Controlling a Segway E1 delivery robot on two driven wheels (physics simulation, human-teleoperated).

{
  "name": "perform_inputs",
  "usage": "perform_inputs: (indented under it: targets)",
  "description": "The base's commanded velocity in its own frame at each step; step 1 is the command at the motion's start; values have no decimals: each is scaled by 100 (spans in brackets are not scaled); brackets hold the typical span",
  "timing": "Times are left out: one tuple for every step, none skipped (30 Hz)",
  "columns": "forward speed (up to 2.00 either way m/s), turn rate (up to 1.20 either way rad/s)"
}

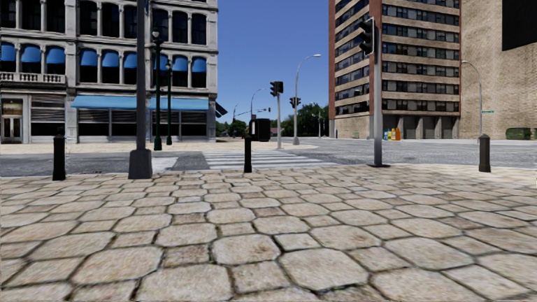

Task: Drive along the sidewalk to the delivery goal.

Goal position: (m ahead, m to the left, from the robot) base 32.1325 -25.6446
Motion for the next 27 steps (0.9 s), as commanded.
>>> perform_inputs:
  targets:
    - [200,-34]
    - [200,-34]
    - [200,-34]
    - [200,-34]
    - [200,-34]
    - [200,-34]
    - [200,-34]
    - [200,-34]
    - [200,-34]
    - [200,-34]
    - [200,-34]
    - [200,-34]
    - [200,-34]
    - [200,-34]
    - [200,-34]
    - [200,-34]
    - [200,-34]
    - [200,-28]
    - [200,0]
    - [200,0]
    - [200,0]
    - [200,0]
    - [200,0]
    - [200,0]
    - [200,0]
    - [200,0]
    - [200,0]
